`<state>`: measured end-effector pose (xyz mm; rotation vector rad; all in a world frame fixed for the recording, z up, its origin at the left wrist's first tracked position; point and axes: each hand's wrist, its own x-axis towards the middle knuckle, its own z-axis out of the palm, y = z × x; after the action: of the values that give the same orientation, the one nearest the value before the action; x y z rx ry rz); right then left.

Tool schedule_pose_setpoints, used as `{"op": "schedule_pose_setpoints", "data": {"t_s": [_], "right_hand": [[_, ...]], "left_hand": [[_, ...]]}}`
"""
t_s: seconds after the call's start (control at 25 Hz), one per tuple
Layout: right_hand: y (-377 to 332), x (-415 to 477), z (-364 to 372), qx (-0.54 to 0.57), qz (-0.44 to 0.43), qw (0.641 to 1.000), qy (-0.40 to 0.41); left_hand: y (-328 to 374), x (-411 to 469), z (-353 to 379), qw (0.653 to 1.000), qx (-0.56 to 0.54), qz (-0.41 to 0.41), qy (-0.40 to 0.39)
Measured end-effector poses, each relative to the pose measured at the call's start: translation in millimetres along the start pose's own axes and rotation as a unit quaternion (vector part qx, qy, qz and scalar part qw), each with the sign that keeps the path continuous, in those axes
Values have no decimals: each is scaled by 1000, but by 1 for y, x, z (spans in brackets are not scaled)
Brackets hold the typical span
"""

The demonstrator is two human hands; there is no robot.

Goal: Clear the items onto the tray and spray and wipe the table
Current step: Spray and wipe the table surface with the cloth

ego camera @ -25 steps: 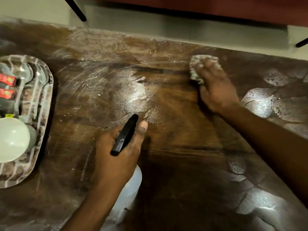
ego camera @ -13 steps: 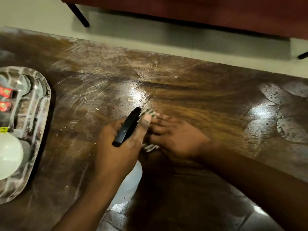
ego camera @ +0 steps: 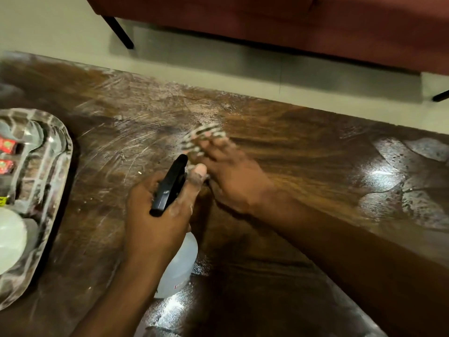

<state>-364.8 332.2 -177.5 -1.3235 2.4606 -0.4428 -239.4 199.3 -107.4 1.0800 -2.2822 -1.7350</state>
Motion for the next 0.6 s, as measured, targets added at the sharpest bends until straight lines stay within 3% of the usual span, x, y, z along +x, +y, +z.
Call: {"op": "schedule_pose_setpoints", "data": {"t_s": [0.08,0.12,0.16,0.24,0.32,0.4,0.44,0.52,0.6], "right_hand": [[16,1,-9,-49,-188,978,-81],[32,5,-19,-79,-210,968,-107],[47,9,-27,-97,-170,974,-112],[70,19,-44,-62,42,997,-29],[65,35,-45,14,243,966,88],[28,48,-28,41,284,950,122],[6,48,-17,40,233,967,100],[-28,34,3,8,16,1000,19],[-29,17,8,-31,-220,974,-31]], "left_hand": [[-2,-1,-4,1000,6,0,5],[-3,-3,-7,1000,6,-10,7],[-5,-4,-9,1000,5,-22,10],[-9,-8,-14,999,10,-39,17],[-11,-11,-16,999,13,-48,22],[-12,-14,-18,998,13,-52,24],[-12,-15,-20,999,9,-47,25],[-12,-15,-23,999,-13,-33,26],[-11,-15,-29,999,-27,-10,21]]}}
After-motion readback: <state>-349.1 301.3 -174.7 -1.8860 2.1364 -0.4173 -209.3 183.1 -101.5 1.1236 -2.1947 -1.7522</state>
